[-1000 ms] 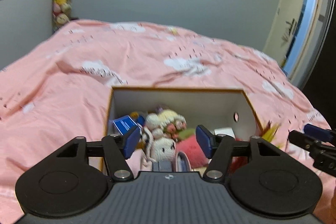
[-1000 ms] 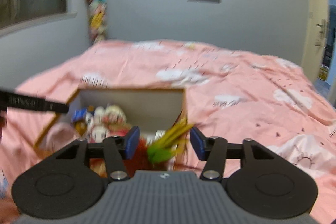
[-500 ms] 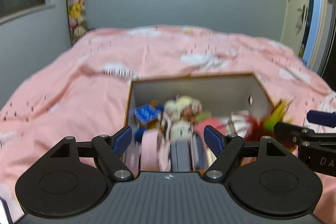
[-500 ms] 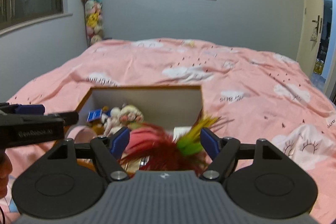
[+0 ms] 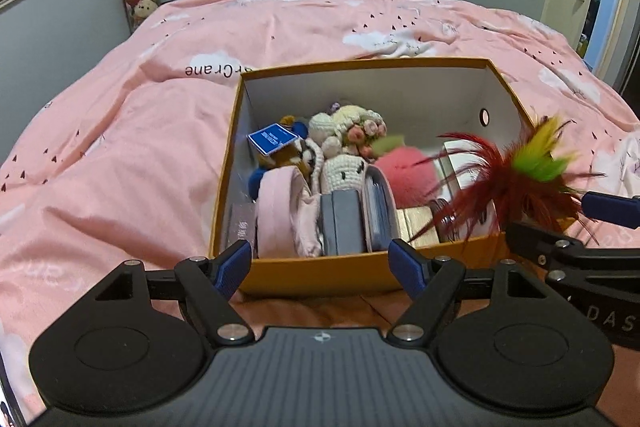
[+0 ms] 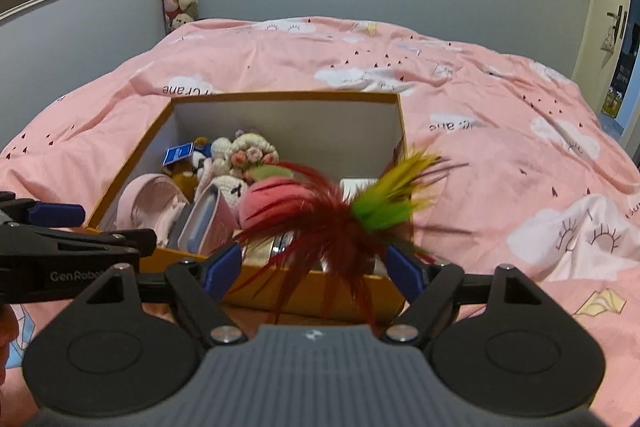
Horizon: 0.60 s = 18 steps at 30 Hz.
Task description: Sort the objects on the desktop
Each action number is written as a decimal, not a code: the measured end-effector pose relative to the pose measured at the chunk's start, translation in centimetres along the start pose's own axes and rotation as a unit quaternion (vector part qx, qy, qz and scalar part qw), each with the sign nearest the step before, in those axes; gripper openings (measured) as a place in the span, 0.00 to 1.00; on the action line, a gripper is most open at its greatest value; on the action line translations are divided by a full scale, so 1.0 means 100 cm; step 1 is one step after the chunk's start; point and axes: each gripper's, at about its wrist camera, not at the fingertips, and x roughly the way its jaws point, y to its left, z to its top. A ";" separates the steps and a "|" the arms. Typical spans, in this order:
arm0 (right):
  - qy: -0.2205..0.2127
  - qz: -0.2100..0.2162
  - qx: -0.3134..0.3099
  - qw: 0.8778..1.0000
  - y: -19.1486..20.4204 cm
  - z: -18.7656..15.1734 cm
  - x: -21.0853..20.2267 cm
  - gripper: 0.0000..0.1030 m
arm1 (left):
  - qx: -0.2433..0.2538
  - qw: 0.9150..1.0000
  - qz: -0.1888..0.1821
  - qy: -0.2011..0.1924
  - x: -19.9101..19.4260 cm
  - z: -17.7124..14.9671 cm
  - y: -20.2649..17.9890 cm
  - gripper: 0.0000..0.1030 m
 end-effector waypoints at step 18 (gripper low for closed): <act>0.015 0.001 0.005 1.000 0.000 -0.006 0.000 0.81 | -0.006 1.000 -0.007 0.019 0.002 -0.001 -0.004 0.86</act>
